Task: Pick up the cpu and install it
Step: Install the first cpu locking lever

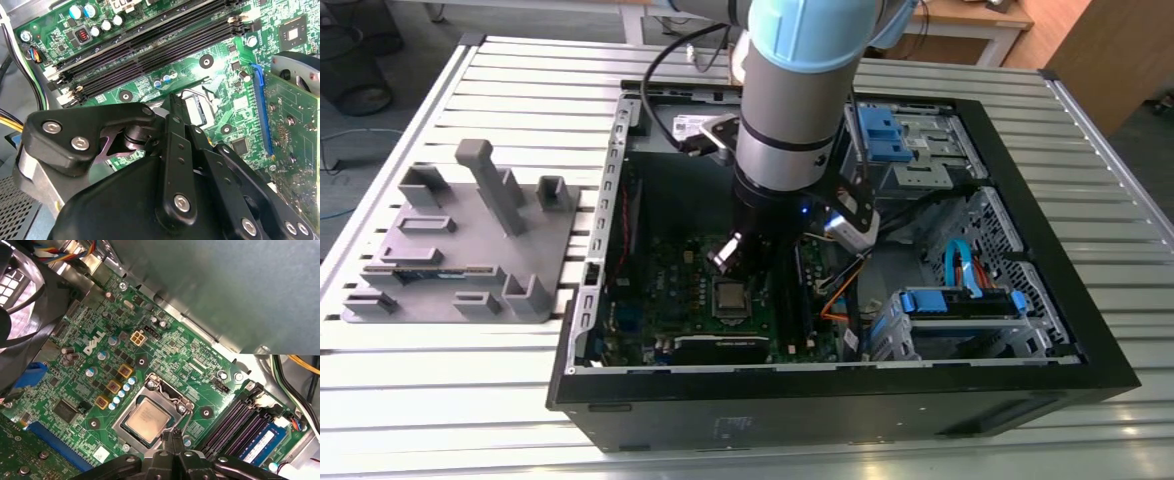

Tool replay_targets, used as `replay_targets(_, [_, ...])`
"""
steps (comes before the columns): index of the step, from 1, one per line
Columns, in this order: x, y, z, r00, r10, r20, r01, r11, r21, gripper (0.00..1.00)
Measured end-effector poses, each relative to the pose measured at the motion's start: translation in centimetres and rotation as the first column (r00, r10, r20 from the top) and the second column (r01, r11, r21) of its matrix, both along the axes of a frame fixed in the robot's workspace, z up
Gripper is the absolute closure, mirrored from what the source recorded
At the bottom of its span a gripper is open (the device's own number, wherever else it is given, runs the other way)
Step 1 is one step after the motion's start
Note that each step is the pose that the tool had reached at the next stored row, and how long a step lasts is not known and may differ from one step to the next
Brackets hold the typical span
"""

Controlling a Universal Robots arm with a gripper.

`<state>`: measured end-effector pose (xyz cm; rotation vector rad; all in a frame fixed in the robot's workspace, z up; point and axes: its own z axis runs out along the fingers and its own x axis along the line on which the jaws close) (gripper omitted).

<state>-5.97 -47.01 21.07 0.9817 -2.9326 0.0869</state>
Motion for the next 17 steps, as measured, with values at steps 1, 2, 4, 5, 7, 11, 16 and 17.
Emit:
replay_targets(1, [0.00, -0.02, -0.03, 1.0000, 0.000, 0.0000, 0.000, 1.0000, 0.0001, 0.89])
replay_targets(2, [0.00, -0.05, -0.05, 1.0000, 0.000, 0.0000, 0.000, 1.0000, 0.0000, 0.89])
replay_targets(4, [0.00, -0.12, -0.09, 1.0000, 0.000, -0.0001, 0.000, 1.0000, -0.0002, 0.89])
replay_targets(5, [0.00, -0.17, -0.12, 1.0000, 0.000, 0.0000, 0.000, 1.0000, -0.0001, 0.89])
replay_targets(7, [0.00, -0.30, -0.17, 1.0000, -0.001, 0.0000, 0.001, 1.0000, -0.0001, 0.89])
replay_targets(11, [0.02, -0.57, -0.25, 1.0000, -0.004, 0.0000, 0.004, 1.0000, -0.0002, 0.89])
replay_targets(16, [0.11, -0.83, -0.34, 0.9999, -0.010, 0.0001, 0.010, 0.9999, -0.0003, 0.89])
replay_targets(17, [0.12, -0.90, -0.35, 0.9999, -0.012, 0.0001, 0.012, 0.9999, -0.0003, 0.89])
